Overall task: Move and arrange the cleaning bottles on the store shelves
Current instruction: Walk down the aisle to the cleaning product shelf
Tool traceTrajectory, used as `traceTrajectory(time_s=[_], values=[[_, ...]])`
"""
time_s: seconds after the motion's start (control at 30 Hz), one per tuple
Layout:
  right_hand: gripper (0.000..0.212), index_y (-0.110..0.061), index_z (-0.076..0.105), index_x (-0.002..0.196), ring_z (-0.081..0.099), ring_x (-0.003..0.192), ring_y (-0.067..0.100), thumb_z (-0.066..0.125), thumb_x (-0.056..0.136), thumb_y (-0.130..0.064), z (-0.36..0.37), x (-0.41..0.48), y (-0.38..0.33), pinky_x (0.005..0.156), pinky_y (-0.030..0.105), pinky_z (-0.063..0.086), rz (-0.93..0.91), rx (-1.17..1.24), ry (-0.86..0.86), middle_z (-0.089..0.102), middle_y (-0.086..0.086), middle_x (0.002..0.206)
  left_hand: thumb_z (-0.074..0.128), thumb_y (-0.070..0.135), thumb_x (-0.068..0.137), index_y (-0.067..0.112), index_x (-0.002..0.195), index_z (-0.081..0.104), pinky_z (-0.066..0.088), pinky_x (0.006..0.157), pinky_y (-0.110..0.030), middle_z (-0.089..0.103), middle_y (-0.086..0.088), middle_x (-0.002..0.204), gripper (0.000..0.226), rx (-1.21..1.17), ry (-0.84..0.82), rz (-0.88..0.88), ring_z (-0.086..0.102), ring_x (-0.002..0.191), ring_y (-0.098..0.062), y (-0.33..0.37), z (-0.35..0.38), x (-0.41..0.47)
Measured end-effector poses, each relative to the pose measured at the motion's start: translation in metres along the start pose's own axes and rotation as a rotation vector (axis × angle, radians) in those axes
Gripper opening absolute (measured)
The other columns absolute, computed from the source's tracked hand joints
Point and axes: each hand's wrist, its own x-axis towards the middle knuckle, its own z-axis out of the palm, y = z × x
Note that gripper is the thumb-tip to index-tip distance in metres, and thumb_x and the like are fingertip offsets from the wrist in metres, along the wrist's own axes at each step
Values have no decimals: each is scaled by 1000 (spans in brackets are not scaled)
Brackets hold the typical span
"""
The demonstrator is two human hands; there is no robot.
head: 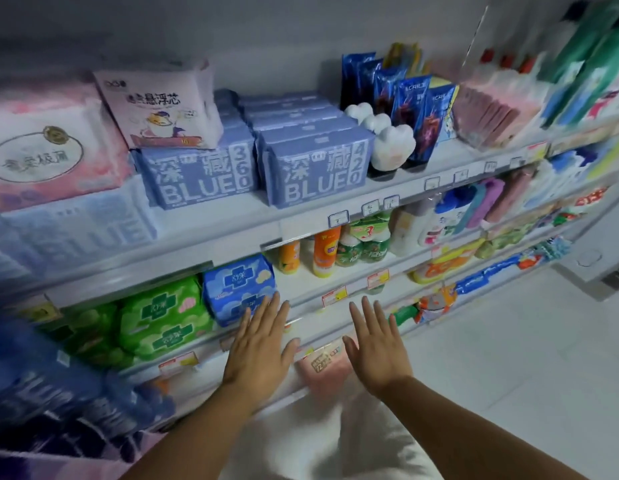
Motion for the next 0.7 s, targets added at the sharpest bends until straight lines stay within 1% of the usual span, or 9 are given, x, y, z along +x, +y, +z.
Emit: traceTrajectory(time_s=[0.07,0.17,0.2,0.23,0.3,0.37,0.5,0.6,0.7], values=[[62,-15,38,143,37,136,35,29,89,-44,-1,19,15,107,50,27,-31,0,0,38,14,148,29,50,87,17,142,29,14,110,-41,24,-3,153,64,-7,-9,-14,13,141,-14,10,8,15],[71,-19,4,151,0,147,30,1,87,-50,-1,52,46,116,42,-4,-138,-15,-1,-4,7,157,30,50,87,18,142,30,12,111,-40,27,-3,152,64,-11,-11,-50,17,141,-15,30,22,42],[71,-19,-1,151,-3,147,29,-4,88,-51,0,65,56,118,40,-8,-166,-33,-5,-8,7,156,30,50,87,18,142,30,10,111,-40,28,-3,152,64,-8,-11,-73,19,141,-17,36,27,51],[69,-16,6,150,8,146,30,-4,91,-50,3,79,67,117,41,-3,-196,-63,21,2,9,157,29,50,88,18,143,29,9,111,-39,27,-3,152,63,-3,-12,-101,21,141,-18,41,34,60],[63,-12,33,143,40,135,34,4,97,-45,15,105,92,109,44,17,-234,-108,-12,37,14,148,27,48,89,17,142,29,7,112,-39,26,-4,152,62,-13,-4,-162,24,140,-21,52,49,79],[63,-11,42,137,49,128,33,5,98,-43,23,132,118,110,48,30,-284,-110,-102,49,15,140,26,46,90,14,141,34,11,112,-42,31,-9,150,60,-8,1,-232,28,139,-26,64,63,96],[61,-11,41,136,49,128,34,6,98,-42,34,165,150,100,50,42,-449,-102,-108,51,15,139,24,45,92,10,138,39,14,112,-42,35,-12,148,59,-3,21,-385,28,137,-27,85,89,110],[55,-11,40,136,45,131,35,18,96,-42,52,171,160,109,48,31,-517,-67,-125,46,17,143,14,49,94,14,143,27,13,112,-40,25,-8,151,61,-16,-14,-434,25,140,-24,95,104,109],[61,-11,33,140,40,134,36,2,97,-42,68,175,157,109,48,27,-534,-47,-79,41,18,146,13,50,94,16,144,22,11,112,-40,21,-6,152,61,18,-29,-455,21,141,-23,92,115,110]])
